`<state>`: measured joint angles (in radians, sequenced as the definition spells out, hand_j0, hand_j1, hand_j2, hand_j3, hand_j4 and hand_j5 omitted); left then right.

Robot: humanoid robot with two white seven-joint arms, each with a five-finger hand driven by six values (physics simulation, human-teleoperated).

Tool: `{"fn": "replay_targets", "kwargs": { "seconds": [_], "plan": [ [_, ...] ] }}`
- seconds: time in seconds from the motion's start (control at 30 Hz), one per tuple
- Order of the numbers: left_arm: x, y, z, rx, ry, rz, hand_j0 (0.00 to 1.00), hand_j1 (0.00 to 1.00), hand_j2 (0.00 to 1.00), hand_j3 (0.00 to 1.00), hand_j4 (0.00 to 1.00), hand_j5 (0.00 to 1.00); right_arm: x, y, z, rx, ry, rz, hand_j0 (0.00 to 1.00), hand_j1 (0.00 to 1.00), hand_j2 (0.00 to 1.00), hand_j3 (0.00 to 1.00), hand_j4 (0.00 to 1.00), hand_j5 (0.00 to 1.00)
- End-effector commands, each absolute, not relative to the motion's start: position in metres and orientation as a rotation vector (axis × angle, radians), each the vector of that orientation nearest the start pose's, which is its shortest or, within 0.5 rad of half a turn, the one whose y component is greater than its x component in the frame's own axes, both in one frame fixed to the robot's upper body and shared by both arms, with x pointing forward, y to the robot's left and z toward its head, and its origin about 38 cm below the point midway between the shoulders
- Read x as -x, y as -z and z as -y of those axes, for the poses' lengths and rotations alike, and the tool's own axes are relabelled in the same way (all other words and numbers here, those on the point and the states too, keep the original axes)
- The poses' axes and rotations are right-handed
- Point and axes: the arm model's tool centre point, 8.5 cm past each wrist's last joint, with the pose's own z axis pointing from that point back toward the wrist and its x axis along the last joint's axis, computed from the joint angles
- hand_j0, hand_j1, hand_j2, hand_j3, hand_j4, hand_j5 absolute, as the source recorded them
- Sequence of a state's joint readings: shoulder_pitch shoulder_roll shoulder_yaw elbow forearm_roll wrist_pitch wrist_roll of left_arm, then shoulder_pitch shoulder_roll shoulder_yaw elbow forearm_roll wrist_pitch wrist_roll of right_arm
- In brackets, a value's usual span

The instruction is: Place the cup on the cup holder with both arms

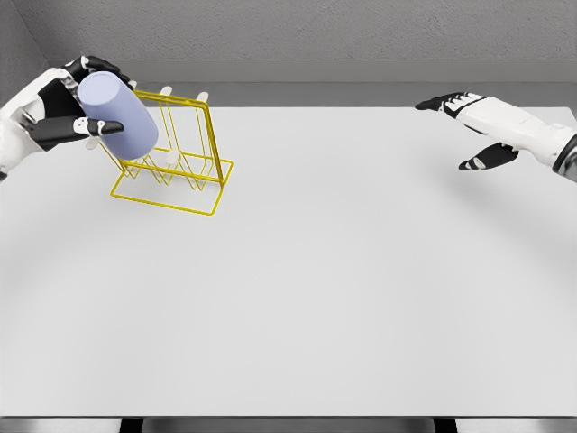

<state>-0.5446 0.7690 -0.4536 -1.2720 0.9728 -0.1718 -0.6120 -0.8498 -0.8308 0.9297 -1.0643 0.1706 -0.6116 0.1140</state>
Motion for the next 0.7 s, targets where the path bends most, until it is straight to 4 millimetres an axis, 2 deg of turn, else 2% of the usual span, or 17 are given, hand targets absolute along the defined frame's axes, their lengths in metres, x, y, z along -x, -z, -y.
{"fn": "replay_targets", "kwargs": {
  "seconds": [0.0, 0.03, 0.1, 0.13, 0.2, 0.27, 0.57, 0.67],
  "plan": [
    [-0.457, -0.229, -0.369, 0.543, 0.586, 1.682, 0.44, 0.44, 0.44, 0.44, 0.44, 0.44, -0.486, -0.210, 0.361, 0.481, -1.639, 1.585, 1.00, 1.00, 1.00, 1.00, 1.00, 1.00],
    [-0.456, -0.229, -0.370, 0.541, 0.587, 1.680, 0.52, 0.52, 0.52, 0.52, 0.52, 0.52, -0.486, -0.210, 0.361, 0.481, -1.639, 1.585, 1.00, 1.00, 1.00, 1.00, 1.00, 1.00],
    [-0.456, -0.230, -0.372, 0.532, 0.593, 1.680, 0.75, 0.75, 0.75, 0.75, 0.75, 0.75, -0.486, -0.210, 0.361, 0.481, -1.639, 1.585, 1.00, 1.00, 1.00, 1.00, 1.00, 1.00],
    [-0.456, -0.230, -0.372, 0.532, 0.595, 1.678, 0.84, 0.84, 0.84, 0.84, 0.84, 0.84, -0.486, -0.210, 0.362, 0.483, -1.639, 1.584, 1.00, 1.00, 1.00, 1.00, 1.00, 1.00],
    [-0.455, -0.230, -0.372, 0.532, 0.596, 1.680, 0.92, 0.92, 0.92, 0.92, 0.92, 0.92, -0.486, -0.210, 0.362, 0.483, -1.639, 1.584, 1.00, 1.00, 1.00, 1.00, 1.00, 1.00],
    [-0.453, -0.231, -0.373, 0.528, 0.601, 1.681, 0.97, 0.97, 0.97, 0.97, 0.97, 0.97, -0.486, -0.210, 0.361, 0.481, -1.639, 1.585, 1.00, 1.00, 1.00, 1.00, 1.00, 1.00],
    [-0.443, -0.238, -0.381, 0.515, 0.630, 1.676, 0.99, 0.99, 0.99, 0.99, 0.99, 0.99, -0.486, -0.210, 0.361, 0.481, -1.639, 1.585, 1.00, 1.00, 1.00, 1.00, 1.00, 1.00],
    [-0.426, -0.246, -0.386, 0.514, 0.649, 1.706, 1.00, 1.00, 1.00, 1.00, 1.00, 1.00, -0.486, -0.210, 0.361, 0.481, -1.639, 1.585, 1.00, 1.00, 1.00, 1.00, 1.00, 1.00]
  ]
}}
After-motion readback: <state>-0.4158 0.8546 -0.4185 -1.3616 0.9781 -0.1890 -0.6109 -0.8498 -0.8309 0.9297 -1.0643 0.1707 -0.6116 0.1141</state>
